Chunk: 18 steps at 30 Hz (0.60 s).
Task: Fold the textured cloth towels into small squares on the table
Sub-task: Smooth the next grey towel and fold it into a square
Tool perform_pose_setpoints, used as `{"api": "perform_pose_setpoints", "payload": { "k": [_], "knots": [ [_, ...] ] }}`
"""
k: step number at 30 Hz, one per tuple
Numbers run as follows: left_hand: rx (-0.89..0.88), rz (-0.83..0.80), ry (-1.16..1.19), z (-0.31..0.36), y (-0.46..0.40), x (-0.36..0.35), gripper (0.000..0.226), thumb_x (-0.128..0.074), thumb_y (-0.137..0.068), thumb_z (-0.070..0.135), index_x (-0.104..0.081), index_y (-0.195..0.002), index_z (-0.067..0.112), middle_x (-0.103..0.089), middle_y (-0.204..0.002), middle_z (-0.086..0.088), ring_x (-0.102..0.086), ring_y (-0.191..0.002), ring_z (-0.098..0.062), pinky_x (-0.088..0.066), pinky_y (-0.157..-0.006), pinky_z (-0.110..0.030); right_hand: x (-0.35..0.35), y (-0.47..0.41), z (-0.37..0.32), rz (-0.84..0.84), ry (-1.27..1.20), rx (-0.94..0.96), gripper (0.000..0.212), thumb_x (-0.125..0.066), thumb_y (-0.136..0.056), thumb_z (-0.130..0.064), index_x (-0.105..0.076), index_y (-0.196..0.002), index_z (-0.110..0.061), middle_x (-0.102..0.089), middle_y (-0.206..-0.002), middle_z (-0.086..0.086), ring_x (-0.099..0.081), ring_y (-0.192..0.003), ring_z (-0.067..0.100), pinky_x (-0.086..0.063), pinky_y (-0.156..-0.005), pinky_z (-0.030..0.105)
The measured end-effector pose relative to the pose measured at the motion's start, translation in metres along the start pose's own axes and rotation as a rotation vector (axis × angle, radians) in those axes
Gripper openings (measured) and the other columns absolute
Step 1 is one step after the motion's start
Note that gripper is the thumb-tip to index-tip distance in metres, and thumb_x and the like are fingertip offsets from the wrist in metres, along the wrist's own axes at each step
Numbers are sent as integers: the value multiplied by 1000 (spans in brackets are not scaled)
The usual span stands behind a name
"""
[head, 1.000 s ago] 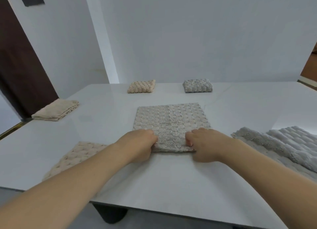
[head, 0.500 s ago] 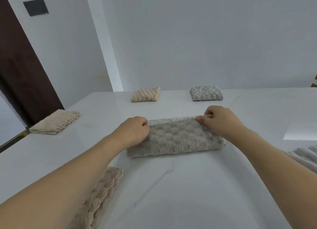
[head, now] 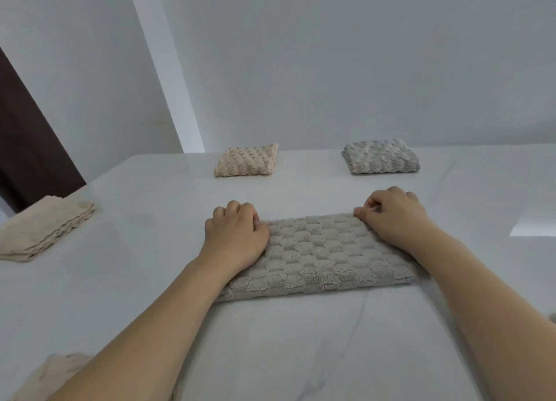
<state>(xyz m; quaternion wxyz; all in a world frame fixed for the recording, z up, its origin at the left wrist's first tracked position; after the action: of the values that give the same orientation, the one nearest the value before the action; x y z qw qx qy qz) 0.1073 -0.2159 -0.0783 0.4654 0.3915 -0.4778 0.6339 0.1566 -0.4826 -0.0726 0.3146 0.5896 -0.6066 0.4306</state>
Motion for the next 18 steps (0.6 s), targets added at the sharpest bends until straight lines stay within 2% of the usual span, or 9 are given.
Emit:
{"api": "perform_pose_setpoints", "payload": {
  "k": [3,7,10,12,14,16,18],
  "knots": [
    [-38,-23,12,-1,-2,1,10,-39,-96,31,-48,-101,26,-41,-104,8,-31,-98,-18,-26,-86,-33,0,-4,-2,-36,88,25,23,-49,-95,-45,-54,-89,-24,-40,-102,-2,-40,-114,30,-34,-100,40],
    [-35,-10,149,-4,-4,4,9,-44,-94,27,-48,-88,22,-49,-99,5,-39,-98,-20,-33,-85,-34,-3,-6,0,-8,43,53,24,-49,-96,-43,-53,-88,-20,-46,-96,0,-41,-109,30,-34,-96,39],
    [-23,-4,336,-10,-6,9,13,-50,-90,27,-49,-80,20,-54,-86,3,-48,-88,-22,-37,-69,-34,-2,-7,3,40,-86,66,25,-50,-96,-41,-53,-84,-20,-51,-91,-1,-44,-103,28,-35,-86,36],
    [-19,-2,373,-13,-7,10,15,-54,-88,30,-48,-77,22,-53,-76,4,-47,-79,-21,-32,-60,-33,-3,-6,5,66,-192,87,25,-51,-96,-40,-51,-79,-21,-55,-80,-3,-50,-93,28,-36,-76,34],
    [-20,16,354,-13,-7,9,16,-58,-86,31,-47,-76,23,-50,-73,7,-47,-81,-23,-33,-62,-33,-3,-6,4,71,-257,109,26,-52,-95,-40,-48,-76,-23,-58,-72,-3,-54,-81,26,-37,-68,33],
    [-43,54,296,-12,-8,7,15,-60,-86,29,-48,-79,23,-49,-78,9,-48,-88,-24,-35,-70,-34,-3,-5,1,66,-320,123,25,-53,-95,-40,-49,-78,-24,-62,-70,0,-54,-69,19,-37,-64,31],
    [-90,104,283,-11,-8,5,14,-59,-86,26,-46,-81,24,-49,-85,8,-47,-82,-20,-33,-69,-33,-1,-4,-2,79,-446,123,23,-57,-94,-37,-50,-79,-21,-63,-61,2,-51,-52,12,-37,-58,28]
  ]
}}
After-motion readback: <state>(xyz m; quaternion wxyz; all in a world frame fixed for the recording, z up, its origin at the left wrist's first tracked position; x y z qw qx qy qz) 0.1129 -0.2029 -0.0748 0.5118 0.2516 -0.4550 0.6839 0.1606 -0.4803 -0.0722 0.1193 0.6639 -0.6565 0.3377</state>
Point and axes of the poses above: each hand's wrist, its own y-axis away from the middle knuckle, its own x-axis out of the back of the hand, z = x × y, the point moved 1 cm from there along -y, towards the middle knuckle
